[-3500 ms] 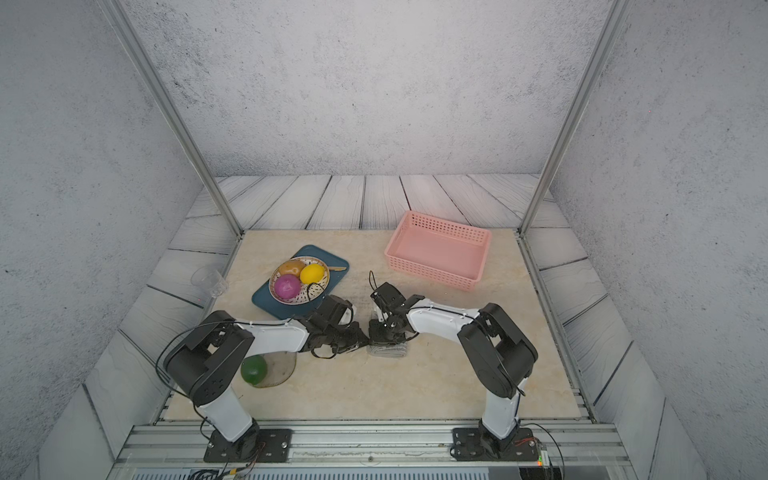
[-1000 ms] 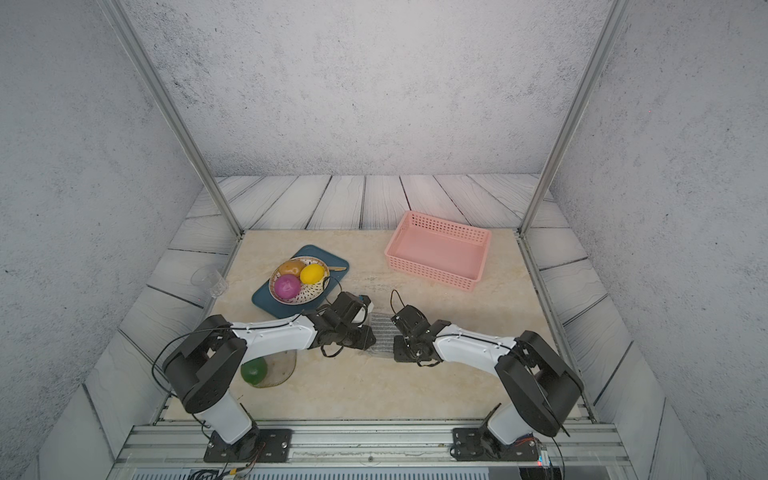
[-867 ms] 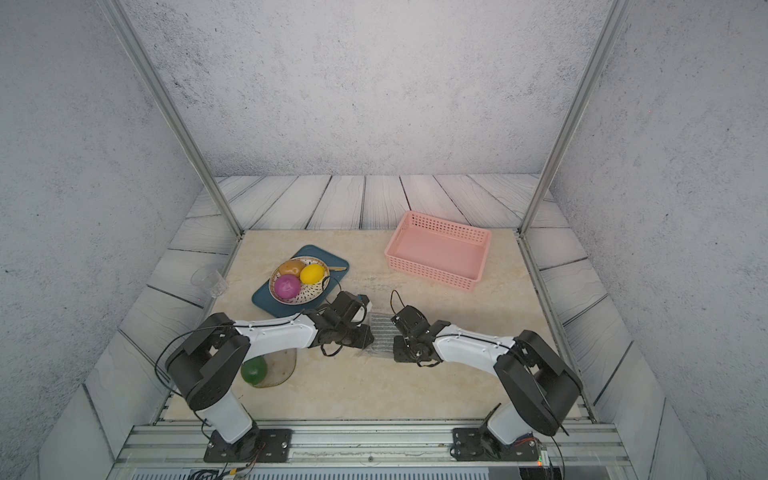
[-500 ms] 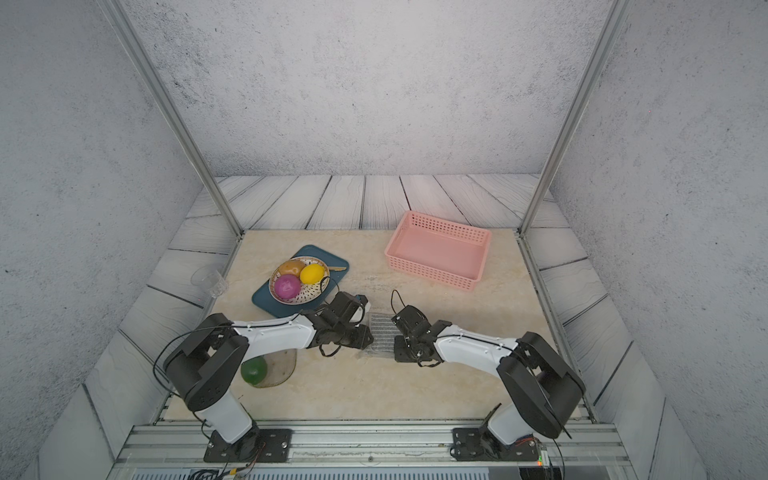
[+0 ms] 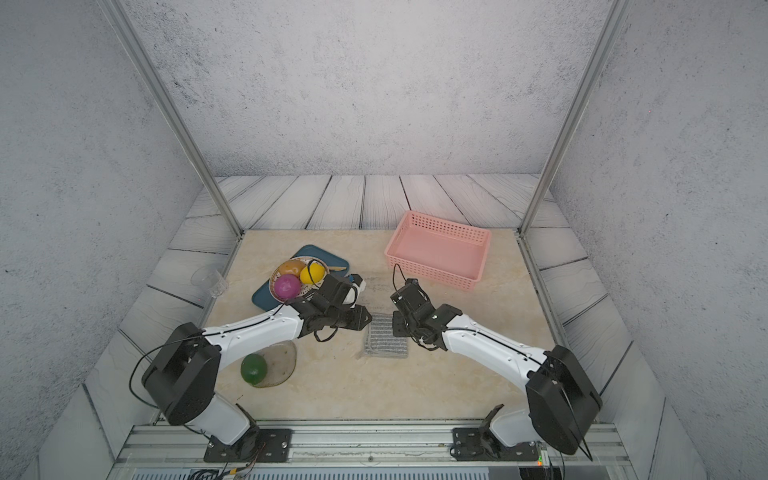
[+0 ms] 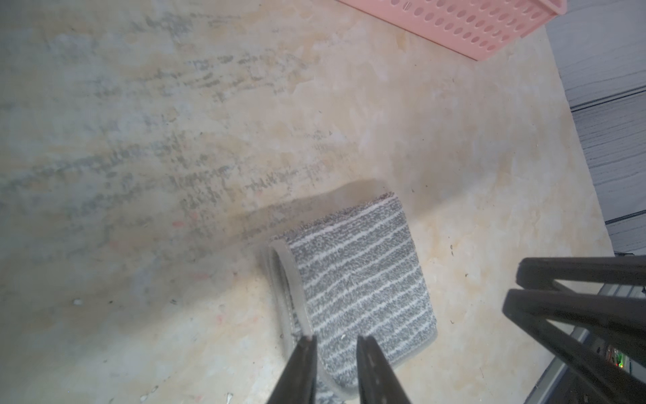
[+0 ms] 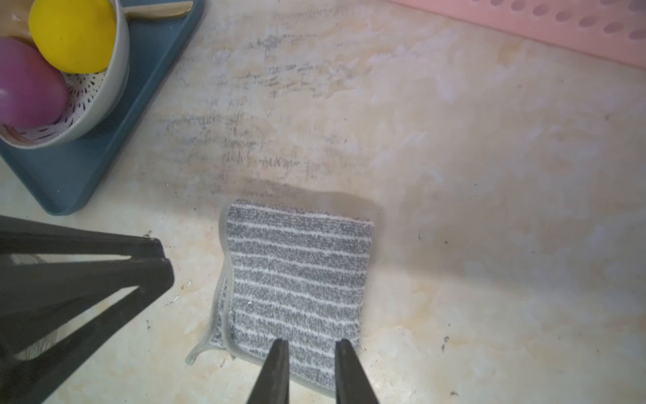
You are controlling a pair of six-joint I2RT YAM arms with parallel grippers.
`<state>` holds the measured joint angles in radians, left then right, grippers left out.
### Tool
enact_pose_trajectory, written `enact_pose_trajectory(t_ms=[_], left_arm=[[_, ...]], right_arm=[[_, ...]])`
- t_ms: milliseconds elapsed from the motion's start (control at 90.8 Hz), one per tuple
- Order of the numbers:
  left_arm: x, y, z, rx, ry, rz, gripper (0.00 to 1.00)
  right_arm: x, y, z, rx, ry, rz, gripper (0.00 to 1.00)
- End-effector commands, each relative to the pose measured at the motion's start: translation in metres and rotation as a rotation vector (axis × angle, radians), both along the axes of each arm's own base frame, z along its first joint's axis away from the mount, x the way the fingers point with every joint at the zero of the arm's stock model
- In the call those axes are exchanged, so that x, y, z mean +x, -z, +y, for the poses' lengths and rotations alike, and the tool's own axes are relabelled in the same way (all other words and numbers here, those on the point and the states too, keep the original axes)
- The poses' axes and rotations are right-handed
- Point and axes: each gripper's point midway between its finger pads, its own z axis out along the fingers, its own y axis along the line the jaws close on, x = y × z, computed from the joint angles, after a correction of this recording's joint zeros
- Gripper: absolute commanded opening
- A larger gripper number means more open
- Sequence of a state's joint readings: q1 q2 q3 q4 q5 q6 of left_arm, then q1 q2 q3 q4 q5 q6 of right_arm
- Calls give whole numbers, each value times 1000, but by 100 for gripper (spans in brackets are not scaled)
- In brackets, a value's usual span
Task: Fold the square dishcloth
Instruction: Smooth out the cleaning item at the center of the board.
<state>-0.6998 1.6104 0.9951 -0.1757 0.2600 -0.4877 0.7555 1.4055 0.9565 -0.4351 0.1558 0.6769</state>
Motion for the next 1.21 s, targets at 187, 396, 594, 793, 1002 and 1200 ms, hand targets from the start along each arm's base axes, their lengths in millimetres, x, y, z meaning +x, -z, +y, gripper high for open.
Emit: enact_pose_trajectory(t_ms=[187,396,594,793,1002,1200], left_arm=[[11,21,-16,-16,60,56,27],[22,44,-7,7,27,95,27],[26,68,-3,22,9,141,26],[30,81,0,22,-15,170,25],[46,80,-2,2,-37,165,24],[70,68,3,-20,-82,139,24]], right_arm=[[29,22,1,-56,21,11,22],[43,54,-2,-56,55,62,21],[51,85,-4,-37,78,129,20],[60,98,-10,-30,96,160,20],[81,97,-15,0,95,158,20],[101,84,-26,-6,100,147,20]])
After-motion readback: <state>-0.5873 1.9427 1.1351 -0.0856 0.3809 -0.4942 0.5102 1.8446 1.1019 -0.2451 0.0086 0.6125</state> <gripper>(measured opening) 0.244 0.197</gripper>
